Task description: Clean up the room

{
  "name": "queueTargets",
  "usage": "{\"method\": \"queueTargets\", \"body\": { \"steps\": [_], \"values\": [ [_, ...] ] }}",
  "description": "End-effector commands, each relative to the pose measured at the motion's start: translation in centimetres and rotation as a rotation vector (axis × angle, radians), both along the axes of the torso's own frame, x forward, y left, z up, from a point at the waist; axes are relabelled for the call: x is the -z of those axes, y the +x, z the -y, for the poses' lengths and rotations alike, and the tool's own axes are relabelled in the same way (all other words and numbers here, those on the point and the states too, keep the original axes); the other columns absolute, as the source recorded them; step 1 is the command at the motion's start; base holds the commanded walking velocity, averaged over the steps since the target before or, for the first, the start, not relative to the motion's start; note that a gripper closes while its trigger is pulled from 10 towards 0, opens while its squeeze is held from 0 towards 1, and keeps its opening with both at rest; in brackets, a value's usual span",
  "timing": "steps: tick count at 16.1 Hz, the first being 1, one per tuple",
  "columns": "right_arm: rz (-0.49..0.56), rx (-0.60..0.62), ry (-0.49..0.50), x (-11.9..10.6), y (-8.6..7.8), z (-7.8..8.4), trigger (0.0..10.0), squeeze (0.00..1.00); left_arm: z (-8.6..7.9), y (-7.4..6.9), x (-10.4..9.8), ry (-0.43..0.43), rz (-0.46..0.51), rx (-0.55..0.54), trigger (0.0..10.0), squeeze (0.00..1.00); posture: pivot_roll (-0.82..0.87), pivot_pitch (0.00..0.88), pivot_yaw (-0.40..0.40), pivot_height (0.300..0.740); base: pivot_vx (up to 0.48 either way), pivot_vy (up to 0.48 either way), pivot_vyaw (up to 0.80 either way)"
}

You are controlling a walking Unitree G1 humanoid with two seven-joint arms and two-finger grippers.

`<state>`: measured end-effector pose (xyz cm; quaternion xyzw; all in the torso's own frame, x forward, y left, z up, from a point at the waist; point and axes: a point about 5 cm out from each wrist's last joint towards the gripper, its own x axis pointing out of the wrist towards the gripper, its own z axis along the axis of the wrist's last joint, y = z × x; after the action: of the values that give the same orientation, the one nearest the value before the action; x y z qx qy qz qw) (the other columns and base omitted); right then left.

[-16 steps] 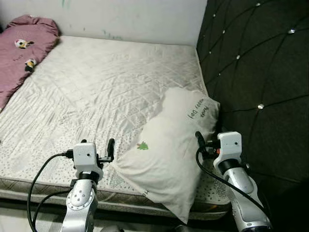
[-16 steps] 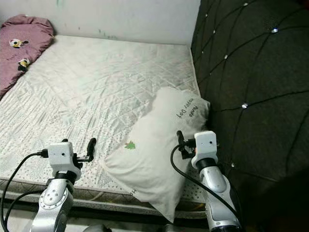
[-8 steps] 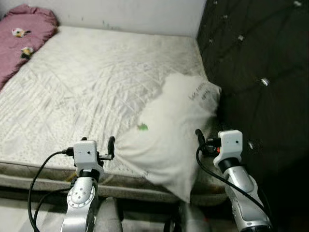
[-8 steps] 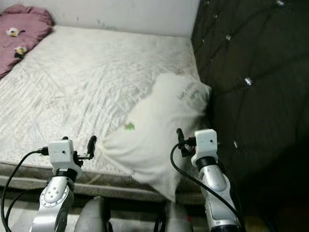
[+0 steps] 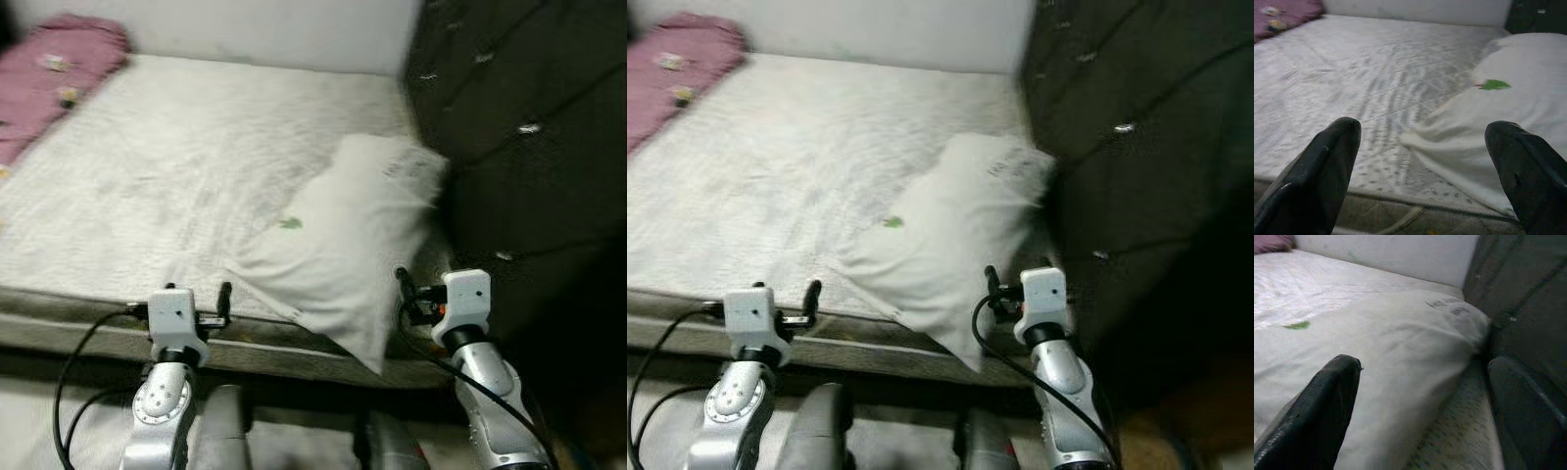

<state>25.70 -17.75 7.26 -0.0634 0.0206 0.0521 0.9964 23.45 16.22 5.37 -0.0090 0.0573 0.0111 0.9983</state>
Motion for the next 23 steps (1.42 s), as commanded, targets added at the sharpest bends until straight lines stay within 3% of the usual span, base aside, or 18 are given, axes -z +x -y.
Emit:
{"method": "queueTargets", "body": {
  "steps": [1,5,12,16,19,23],
  "values": [
    [0.006,0.012,0.002,-0.32,0.20,0.35,10.0,0.00,0.58,0.38,-0.65,-0.017,0.032,0.035,10.0,0.00,-0.03,0.027,-0.038,0.636,0.000,0.000,0.00],
    [-0.005,0.019,0.009,-0.24,0.16,0.47,10.0,0.00,0.68,0.31,-0.62,-0.021,0.031,0.036,10.0,0.00,-0.03,0.029,-0.041,0.636,0.000,0.000,-0.52],
    [0.006,-0.019,-0.020,-0.41,0.01,0.12,10.0,0.00,0.69,0.25,-0.64,-0.021,0.030,0.040,10.0,0.00,-0.03,0.033,-0.040,0.636,0.000,0.000,0.00],
    [0.004,-0.023,-0.004,-0.40,-0.02,-0.04,10.0,0.00,0.68,0.30,-0.67,-0.018,0.031,0.038,10.0,0.00,-0.03,0.039,-0.041,0.636,0.000,0.000,0.66],
    [0.003,-0.023,-0.001,-0.47,0.13,-0.01,10.0,0.00,0.45,0.37,-0.97,-0.017,0.043,0.039,10.0,0.00,-0.03,0.056,-0.041,0.636,0.000,0.000,0.00],
    [-0.013,-0.038,-0.010,-0.08,-0.28,-0.21,10.0,0.00,0.53,-0.31,-0.91,-0.021,0.046,0.060,10.0,0.00,-0.02,0.062,-0.041,0.636,0.388,0.000,0.00]
  ]
}}
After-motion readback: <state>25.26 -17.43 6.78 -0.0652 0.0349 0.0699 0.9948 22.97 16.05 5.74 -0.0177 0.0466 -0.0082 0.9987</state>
